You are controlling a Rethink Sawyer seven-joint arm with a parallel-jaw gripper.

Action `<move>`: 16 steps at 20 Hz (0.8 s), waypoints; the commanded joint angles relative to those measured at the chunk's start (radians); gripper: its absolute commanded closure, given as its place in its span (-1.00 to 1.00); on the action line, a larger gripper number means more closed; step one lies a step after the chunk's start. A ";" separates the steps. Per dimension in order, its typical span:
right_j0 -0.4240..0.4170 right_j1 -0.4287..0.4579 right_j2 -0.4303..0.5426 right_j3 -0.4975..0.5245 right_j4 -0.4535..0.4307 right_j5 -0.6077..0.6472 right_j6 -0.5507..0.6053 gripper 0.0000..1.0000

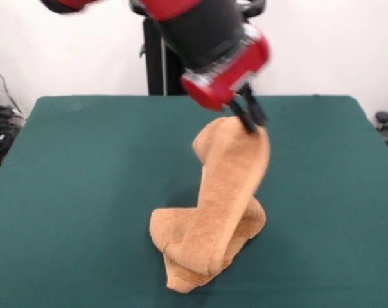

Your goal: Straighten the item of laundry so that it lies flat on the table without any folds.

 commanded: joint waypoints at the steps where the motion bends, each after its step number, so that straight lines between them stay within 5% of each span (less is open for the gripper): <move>1: -0.115 -0.036 0.043 0.055 -0.125 0.193 -0.117 1.00; 10: -0.200 0.063 0.058 -0.026 -0.281 0.282 -0.132 1.00; 16: -0.291 0.080 0.169 0.059 -0.247 0.173 -0.150 1.00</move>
